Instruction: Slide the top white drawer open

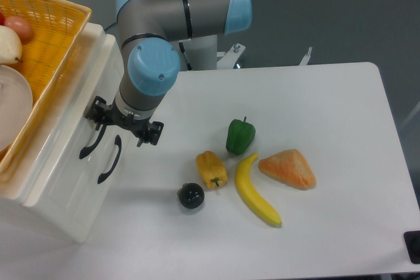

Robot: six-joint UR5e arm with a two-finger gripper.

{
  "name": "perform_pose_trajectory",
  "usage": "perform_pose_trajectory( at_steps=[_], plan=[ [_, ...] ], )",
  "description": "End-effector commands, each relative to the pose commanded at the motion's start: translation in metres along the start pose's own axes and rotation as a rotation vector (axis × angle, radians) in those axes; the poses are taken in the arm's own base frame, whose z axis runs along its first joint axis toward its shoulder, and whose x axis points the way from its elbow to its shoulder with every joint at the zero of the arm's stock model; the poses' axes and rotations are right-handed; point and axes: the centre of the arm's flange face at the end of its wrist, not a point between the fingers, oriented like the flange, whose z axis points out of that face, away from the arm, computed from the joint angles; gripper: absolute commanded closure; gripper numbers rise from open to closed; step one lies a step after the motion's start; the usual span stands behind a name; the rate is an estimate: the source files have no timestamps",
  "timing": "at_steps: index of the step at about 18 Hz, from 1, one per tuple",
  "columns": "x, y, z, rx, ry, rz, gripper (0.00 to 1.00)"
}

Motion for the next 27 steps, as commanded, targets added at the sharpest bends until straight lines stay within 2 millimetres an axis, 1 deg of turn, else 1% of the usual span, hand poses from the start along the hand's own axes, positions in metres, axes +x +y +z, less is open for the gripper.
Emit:
perform_pose_trajectory(
  at_steps=[18,27],
  plan=[
    [-0.0040,-0.0024,0.0059,-0.007,0.002,-0.004,0.00],
    [-0.0073,-0.0046,0.0029,-0.001,-0.002,-0.005,0.00]
  ],
)
